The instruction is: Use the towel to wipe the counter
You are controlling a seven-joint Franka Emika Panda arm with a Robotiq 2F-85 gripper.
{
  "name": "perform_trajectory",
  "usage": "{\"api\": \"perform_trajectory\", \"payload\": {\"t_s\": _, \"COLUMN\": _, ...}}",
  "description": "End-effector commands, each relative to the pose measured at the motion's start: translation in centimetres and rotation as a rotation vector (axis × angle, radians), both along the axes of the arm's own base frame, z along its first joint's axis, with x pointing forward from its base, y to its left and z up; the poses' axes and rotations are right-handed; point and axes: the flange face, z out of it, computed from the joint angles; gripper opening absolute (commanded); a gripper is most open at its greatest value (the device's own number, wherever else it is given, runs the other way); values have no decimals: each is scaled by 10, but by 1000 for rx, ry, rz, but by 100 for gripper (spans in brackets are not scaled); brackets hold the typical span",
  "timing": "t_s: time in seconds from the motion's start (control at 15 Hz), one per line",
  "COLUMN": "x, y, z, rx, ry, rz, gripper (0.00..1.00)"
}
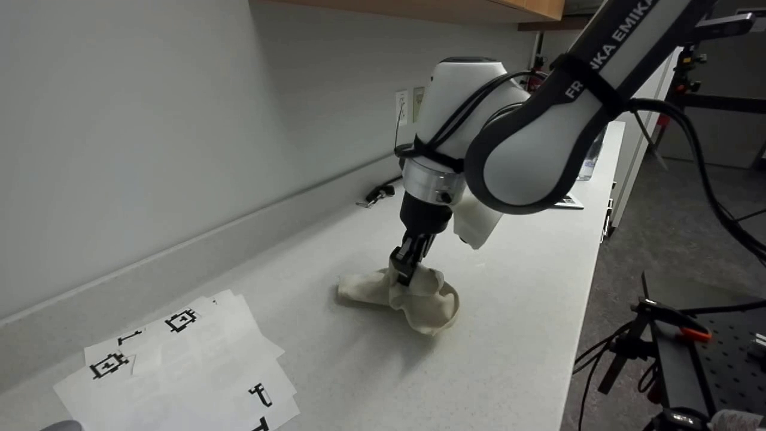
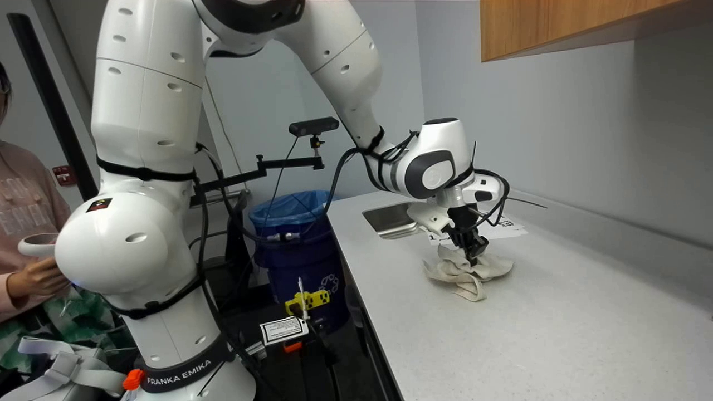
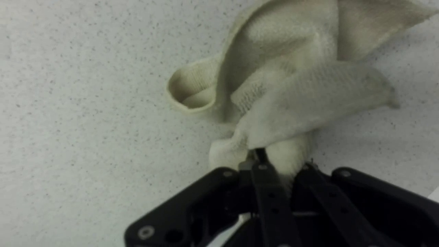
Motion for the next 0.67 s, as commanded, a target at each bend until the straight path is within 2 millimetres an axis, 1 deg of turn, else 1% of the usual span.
{"api": "perform_trajectory", "payload": {"t_s": 0.0, "x": -8, "y": -16, "z": 30, "rx": 27, "ry": -61, "rz": -60, "gripper": 2}}
{"api": "perform_trajectory", "payload": {"t_s": 0.13, "x": -11, "y": -27, "z": 40, "rx": 33, "ry": -73, "rz": -93, "gripper": 2}}
{"api": "perform_trajectory", "payload": {"t_s": 0.27, "x": -17, "y": -40, "z": 45, "rx": 34, "ry": -81, "rz": -126, "gripper": 2}}
{"api": "perform_trajectory", "payload": {"t_s": 0.6, "x": -38, "y": -81, "z": 49, "rx": 21, "ry": -102, "rz": -226, "gripper": 2}}
